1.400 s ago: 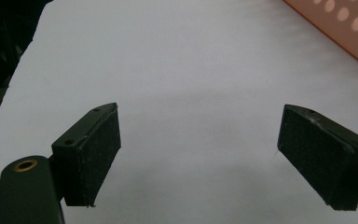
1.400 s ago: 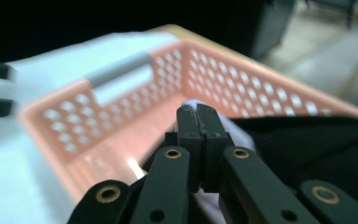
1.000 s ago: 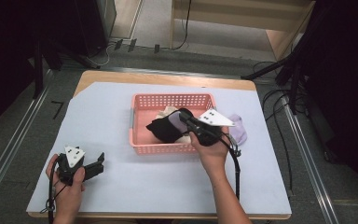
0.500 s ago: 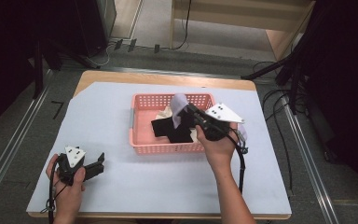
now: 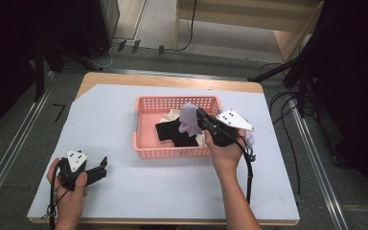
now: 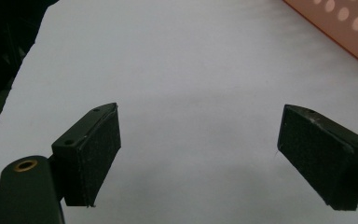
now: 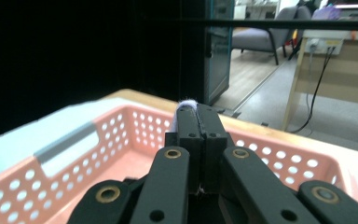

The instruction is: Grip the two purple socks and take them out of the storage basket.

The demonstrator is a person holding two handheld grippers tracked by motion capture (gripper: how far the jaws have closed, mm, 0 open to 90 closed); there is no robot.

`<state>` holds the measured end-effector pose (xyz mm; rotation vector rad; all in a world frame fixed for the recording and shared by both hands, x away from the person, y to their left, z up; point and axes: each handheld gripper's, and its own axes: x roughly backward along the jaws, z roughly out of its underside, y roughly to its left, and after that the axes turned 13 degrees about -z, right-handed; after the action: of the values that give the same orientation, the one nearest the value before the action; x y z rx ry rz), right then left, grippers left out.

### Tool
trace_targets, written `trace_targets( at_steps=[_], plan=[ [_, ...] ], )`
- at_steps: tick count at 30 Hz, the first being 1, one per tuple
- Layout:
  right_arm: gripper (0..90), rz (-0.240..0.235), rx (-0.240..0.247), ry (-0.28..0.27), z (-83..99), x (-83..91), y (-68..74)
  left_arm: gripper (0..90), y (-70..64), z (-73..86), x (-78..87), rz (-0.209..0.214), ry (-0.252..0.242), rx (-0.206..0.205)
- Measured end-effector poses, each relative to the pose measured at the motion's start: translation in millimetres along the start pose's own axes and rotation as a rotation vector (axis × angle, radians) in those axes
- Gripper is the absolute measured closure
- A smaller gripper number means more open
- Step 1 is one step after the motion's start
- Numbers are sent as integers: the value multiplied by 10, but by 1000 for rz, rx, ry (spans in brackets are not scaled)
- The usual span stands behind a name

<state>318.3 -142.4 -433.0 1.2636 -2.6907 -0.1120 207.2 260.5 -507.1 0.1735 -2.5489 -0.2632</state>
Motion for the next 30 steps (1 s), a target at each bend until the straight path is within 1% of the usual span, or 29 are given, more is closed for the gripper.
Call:
trace_targets(
  at_steps=[1,6,7,8,11,12,14,20,21,22,26,28,30],
  plan=[
    [900,7,0,-20,-19,14,-9,142,-3,0,-2,0,-2,4],
    [900,35,-11,-73,-110,100,-63,142,-3,0,0,-2,-1,-3],
    [900,43,-6,-82,-129,116,-75,142,-2,0,-2,-3,-4,-1],
    [900,61,3,-91,-152,140,-89,142,-3,1,-2,-1,-5,1],
    [900,88,8,-122,-191,206,-139,142,-3,0,-3,-1,-5,1],
    [900,98,-1,-136,-204,235,-160,142,-3,0,-3,-2,-4,0],
    [899,124,-13,-158,-226,294,-206,142,-4,0,-3,-3,-3,-1],
    [899,220,-29,-208,-273,486,-360,142,-5,0,-2,-4,-4,-2],
    [899,225,-35,-212,-275,503,-373,142,-5,0,-2,-4,-3,-1],
    [899,247,-44,-221,-279,551,-413,142,-4,0,-2,-5,-3,-1],
    [898,289,-55,-238,-274,677,-515,142,-6,0,0,-4,-2,0],
    [899,317,-59,-240,-249,757,-584,142,-5,0,0,-4,-1,-2],
    [898,334,-60,-232,-216,813,-635,142,-5,0,0,-5,-1,-4]
  ],
)
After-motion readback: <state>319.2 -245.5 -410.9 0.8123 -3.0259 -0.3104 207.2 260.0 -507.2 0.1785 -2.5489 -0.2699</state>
